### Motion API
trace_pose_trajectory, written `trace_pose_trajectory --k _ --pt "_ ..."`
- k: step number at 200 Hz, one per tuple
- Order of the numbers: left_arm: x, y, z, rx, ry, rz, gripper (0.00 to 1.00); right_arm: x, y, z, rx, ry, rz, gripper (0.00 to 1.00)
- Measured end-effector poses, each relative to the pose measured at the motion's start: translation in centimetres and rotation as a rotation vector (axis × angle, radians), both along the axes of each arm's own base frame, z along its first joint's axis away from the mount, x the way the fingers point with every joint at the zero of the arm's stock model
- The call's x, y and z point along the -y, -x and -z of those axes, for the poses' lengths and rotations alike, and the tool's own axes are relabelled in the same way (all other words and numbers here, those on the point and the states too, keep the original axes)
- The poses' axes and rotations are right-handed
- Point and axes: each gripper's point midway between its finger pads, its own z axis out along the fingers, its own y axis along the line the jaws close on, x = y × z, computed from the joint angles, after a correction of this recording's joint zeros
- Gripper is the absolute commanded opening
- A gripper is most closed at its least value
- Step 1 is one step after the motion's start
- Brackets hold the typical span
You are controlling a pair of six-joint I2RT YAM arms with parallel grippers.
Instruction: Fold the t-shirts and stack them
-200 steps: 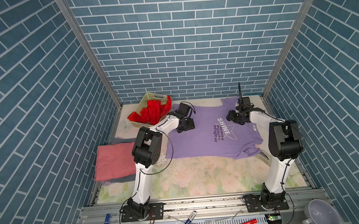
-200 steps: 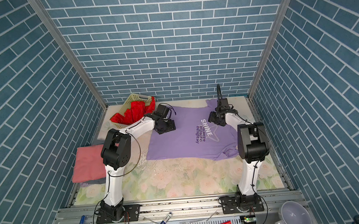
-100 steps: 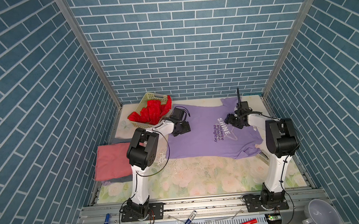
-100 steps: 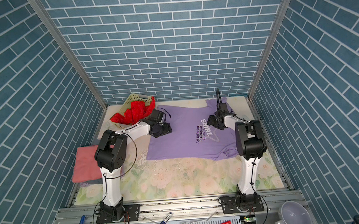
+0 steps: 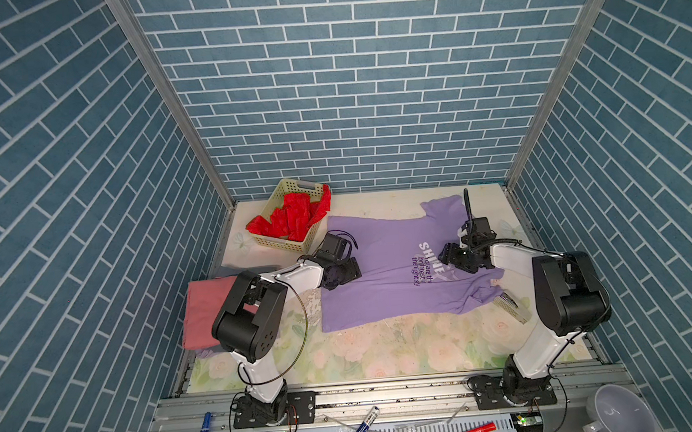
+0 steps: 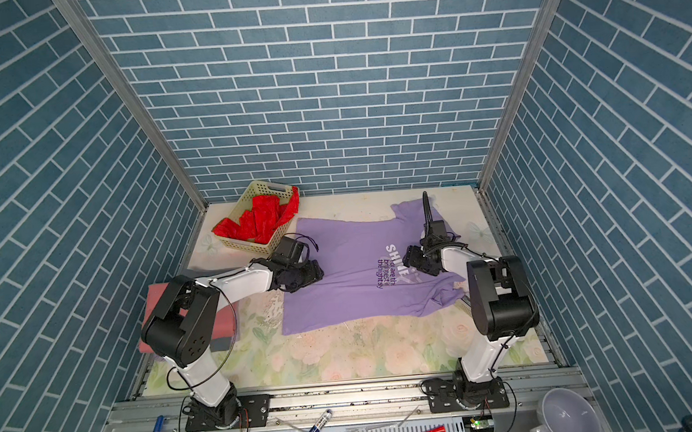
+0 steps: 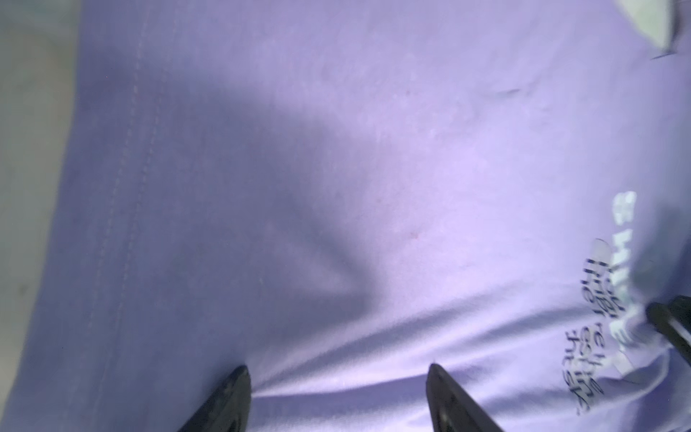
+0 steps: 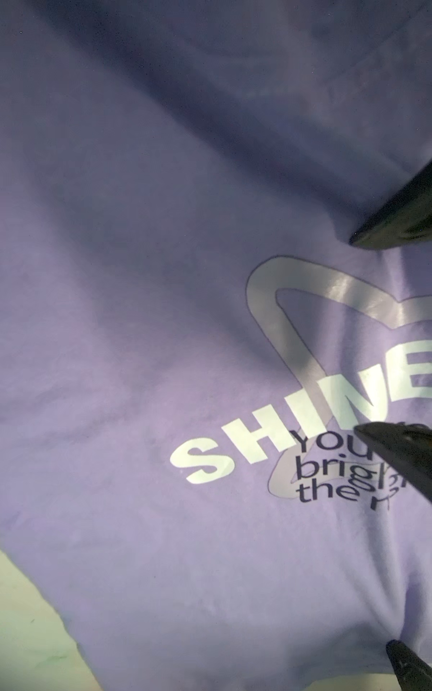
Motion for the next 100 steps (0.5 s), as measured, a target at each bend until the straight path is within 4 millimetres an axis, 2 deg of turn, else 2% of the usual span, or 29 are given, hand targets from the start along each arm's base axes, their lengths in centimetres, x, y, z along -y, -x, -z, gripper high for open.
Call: trace_pose_trajectory --k 22,34,46,59,73,87,100 --pt "-0.6 0.5 -0.3 -0.082 -0.082 0.032 0.75 0.5 1.2 -0.1 -0.061 0.018 0.02 0.73" --pt "-0.5 -0.8 -1.2 -0.088 -0.101 0.049 0.76 0.8 1.0 -0.4 -0.076 0.037 0.032 0.74" --pt "-0.2 -2.7 -2.5 -0.066 -0.109 0.065 0.76 1.1 -0.2 -1.2 -0.07 0.061 0.044 0.74" --pt "0.2 -5.7 -4.5 -0.012 -0.103 0.08 0.75 1.1 -3.2 -2.6 -0.026 0.079 0.056 0.74" --pt "0.4 -8.8 -6.3 0.044 -0.093 0.086 0.75 1.1 -7.5 -4.6 0.052 0.102 0.071 0.75" --pt "0.1 -11.5 -7.4 0.091 -0.098 0.089 0.75 1.3 -11.5 -6.3 0.131 0.13 0.089 0.76" --pt "-0.5 -13.9 -7.8 0.127 -0.12 0.09 0.75 1.6 -14.3 -7.5 0.192 0.158 0.103 0.76"
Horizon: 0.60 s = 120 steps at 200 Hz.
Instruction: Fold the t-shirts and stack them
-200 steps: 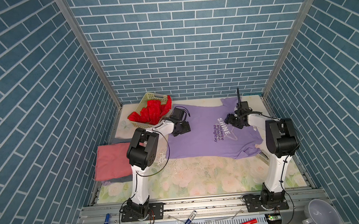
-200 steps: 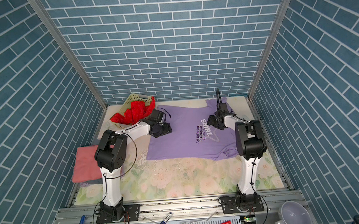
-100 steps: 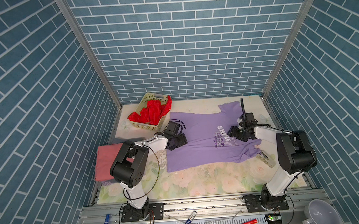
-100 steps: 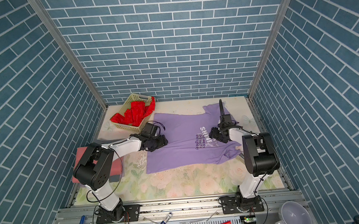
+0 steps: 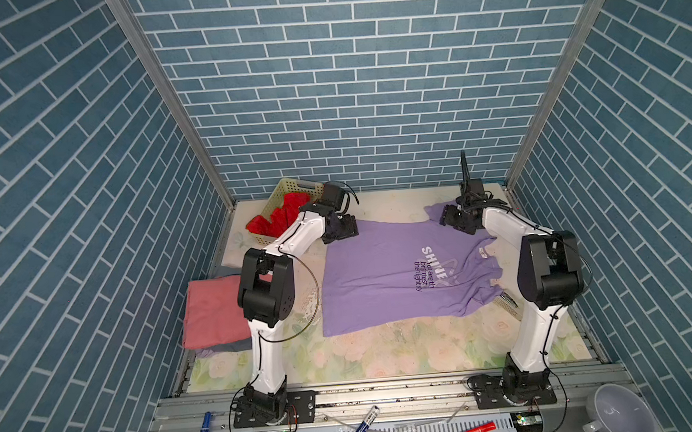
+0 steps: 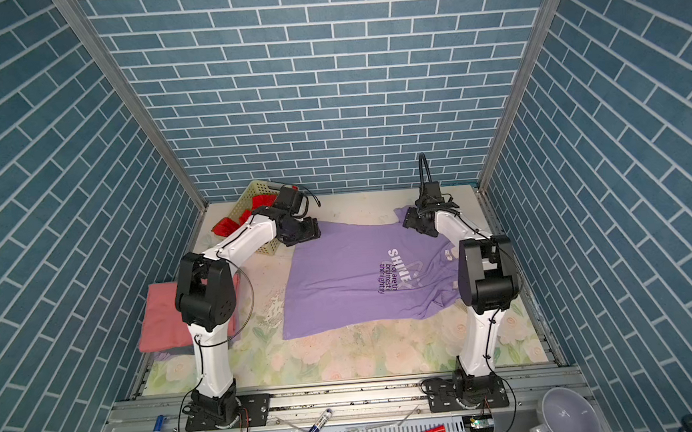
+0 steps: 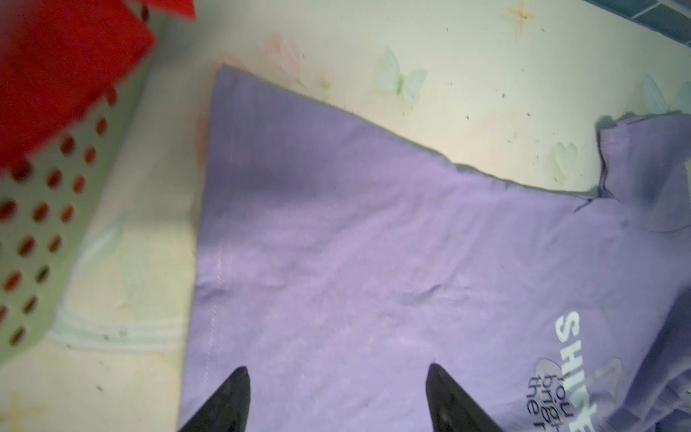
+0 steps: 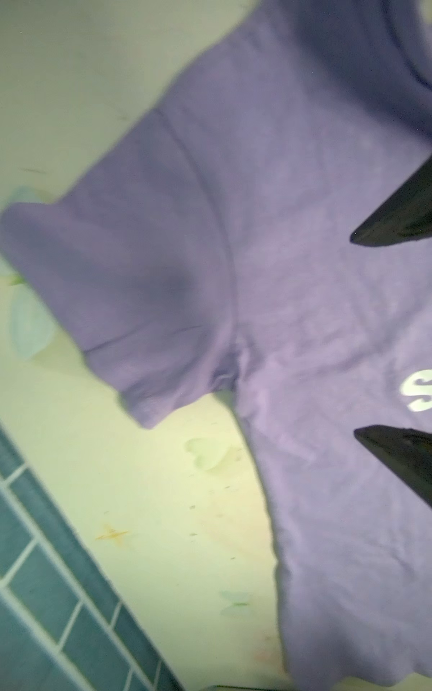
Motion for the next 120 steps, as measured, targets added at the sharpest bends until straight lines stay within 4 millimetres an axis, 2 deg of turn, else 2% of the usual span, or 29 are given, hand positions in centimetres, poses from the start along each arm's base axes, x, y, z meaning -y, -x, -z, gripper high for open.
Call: trace_pose_trajectory --k 26,62,84,120 --pt "-1.0 -4.4 0.6 0.048 -0.05 -0.017 0.74 1.3 -4.0 -1.0 0.071 0.024 0.038 0.77" --pt "-1.3 -8.2 2.8 0.073 -0.117 -0.054 0.72 4.0 -6.6 -0.9 0.102 0.035 0.075 0.79" --pt "-1.7 -9.0 4.3 0.057 -0.151 -0.093 0.72 5.6 -7.8 -0.4 0.11 0.013 0.092 0.8" --pt "-3.1 -8.8 6.2 0.022 -0.209 -0.166 0.71 7.2 -9.2 1.3 0.101 -0.019 0.091 0.81"
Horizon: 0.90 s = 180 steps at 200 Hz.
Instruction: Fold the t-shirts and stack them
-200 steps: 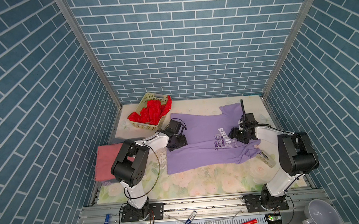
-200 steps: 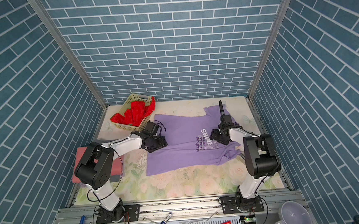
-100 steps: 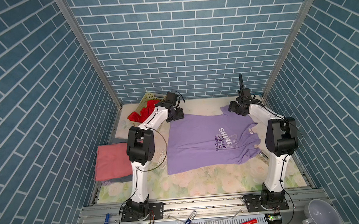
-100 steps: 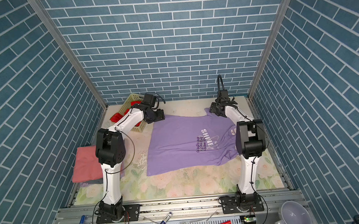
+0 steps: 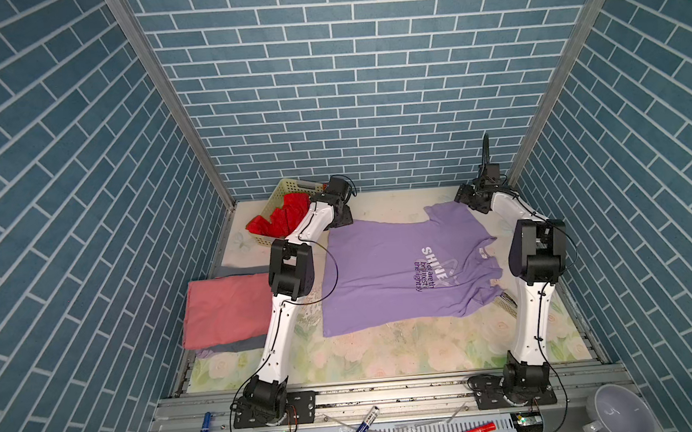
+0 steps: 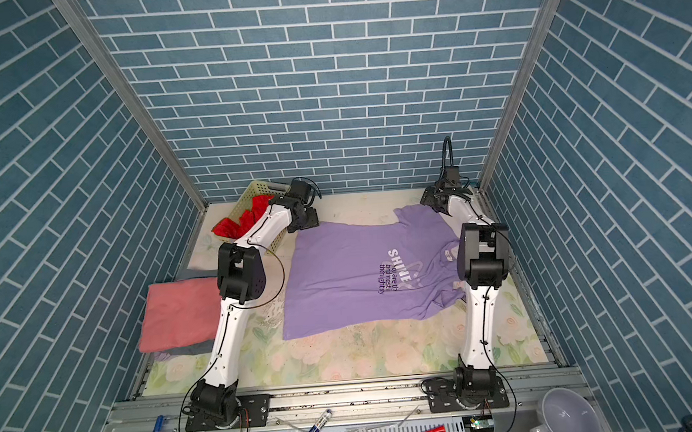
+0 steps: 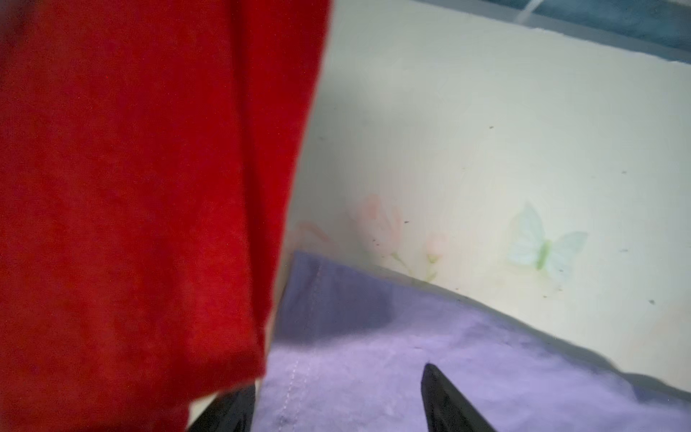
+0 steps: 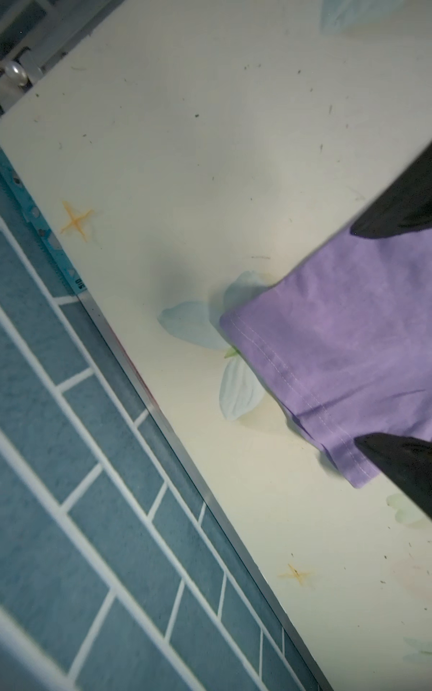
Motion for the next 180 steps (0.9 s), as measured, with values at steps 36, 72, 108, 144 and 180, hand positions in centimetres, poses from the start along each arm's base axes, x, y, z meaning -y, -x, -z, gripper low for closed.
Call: trace_pose_trajectory --k 36,72,108,144,180 --pt "-0.6 0.0 0.4 -0.003 -0.014 -0.043 0.7 0.7 -1.0 1.9 -0.015 -0.025 -0.011 0.81" --pt "0.5 -0.6 0.6 0.016 0.054 -0.052 0.54 0.4 -2.2 3.6 -0.026 -0.027 -0.042 0.8" --pt "1.3 -0.9 1.0 0.017 0.107 -0.058 0.37 0.3 -3.7 4.6 -0.029 -0.016 -0.07 0.73" --pt "1.5 -0.7 1.2 0.008 0.123 -0.065 0.3 0.0 -4.5 5.5 -0.033 -0.011 -0.104 0.43" --pt "1.5 -0.7 1.2 0.005 0.131 -0.066 0.23 -0.5 -4.9 5.9 -0.037 -0.033 -0.124 0.15"
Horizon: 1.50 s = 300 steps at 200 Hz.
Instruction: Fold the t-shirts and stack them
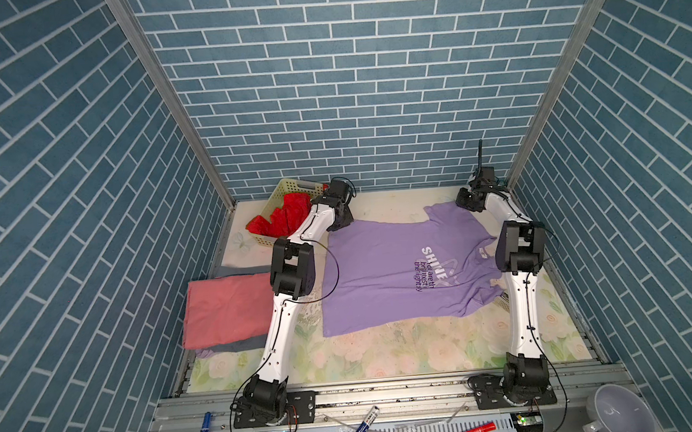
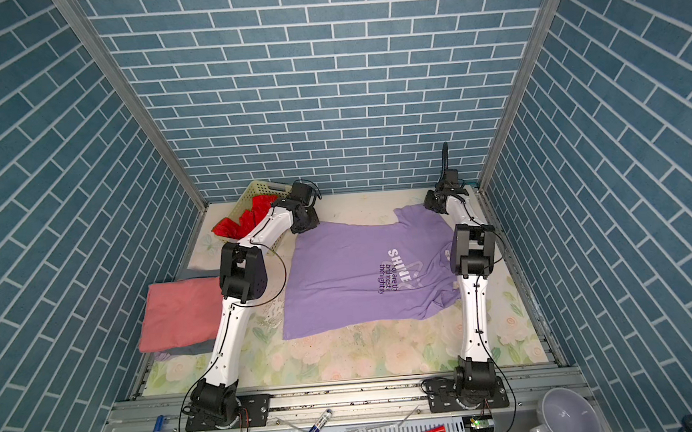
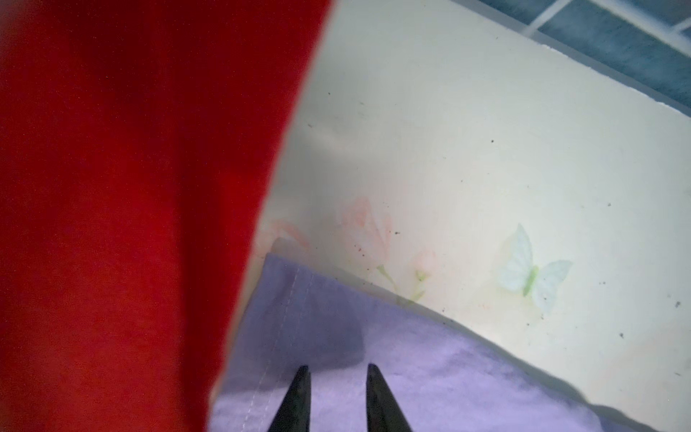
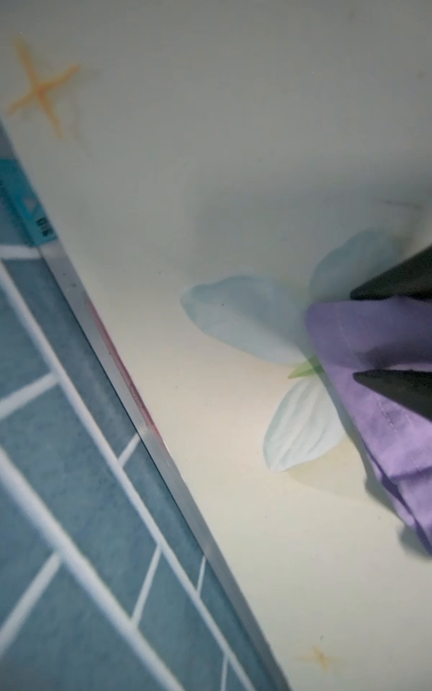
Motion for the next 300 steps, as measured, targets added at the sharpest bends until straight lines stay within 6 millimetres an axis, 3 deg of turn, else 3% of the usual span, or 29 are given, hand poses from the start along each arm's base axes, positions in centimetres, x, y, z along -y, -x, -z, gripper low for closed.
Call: trace_pose_trajectory --k 30,62,79,109,129,151,178,211,241,267,300 --pt "-0.1 -0.2 -0.1 0.004 0.007 -0.002 0.14 -0.1 0.3 0.3 -0.018 -0.004 -0.004 0.0" --pt "-0.2 -1.0 -0.5 0.036 0.022 -0.006 0.08 0.0 0.2 -0.5 -0.005 -0.001 -0.003 0.0" --pt "-0.5 -1.4 -0.7 0.053 0.026 -0.012 0.08 0.0 0.0 -1.9 0.017 0.001 -0.003 0.0" --pt "-1.5 -1.7 -0.8 0.065 -0.013 -0.029 0.43 0.0 -0.1 -6.7 0.092 0.004 -0.002 0.0" --pt "-2.4 -1.6 -0.7 0.059 -0.054 -0.044 0.58 -0.1 0.1 -10.0 0.148 0.003 -0.004 0.0" --pt "-2.9 -1.3 -0.6 0.045 -0.09 -0.051 0.64 -0.2 0.6 -11.9 0.178 0.003 -0.006 0.0" --pt "-3.2 -1.9 0.0 0.048 -0.114 -0.065 0.66 -0.4 1.3 -11.5 0.161 -0.002 -0.012 0.0" --pt "-3.1 -3.1 0.7 0.071 -0.107 -0.074 0.58 -0.6 2.1 -9.5 0.111 -0.005 -0.015 0.0" --pt "-2.7 -3.7 0.7 0.087 -0.073 -0.079 0.23 -0.6 2.3 -9.0 0.099 -0.005 -0.015 0.0" --pt "-2.5 -4.1 0.8 0.096 -0.051 -0.076 0.03 -0.6 2.2 -9.1 0.103 -0.004 -0.014 0.0" --pt "-2.7 -4.6 0.5 0.118 -0.05 -0.072 0.0 -0.5 1.8 -10.2 0.125 0.003 -0.01 0.0"
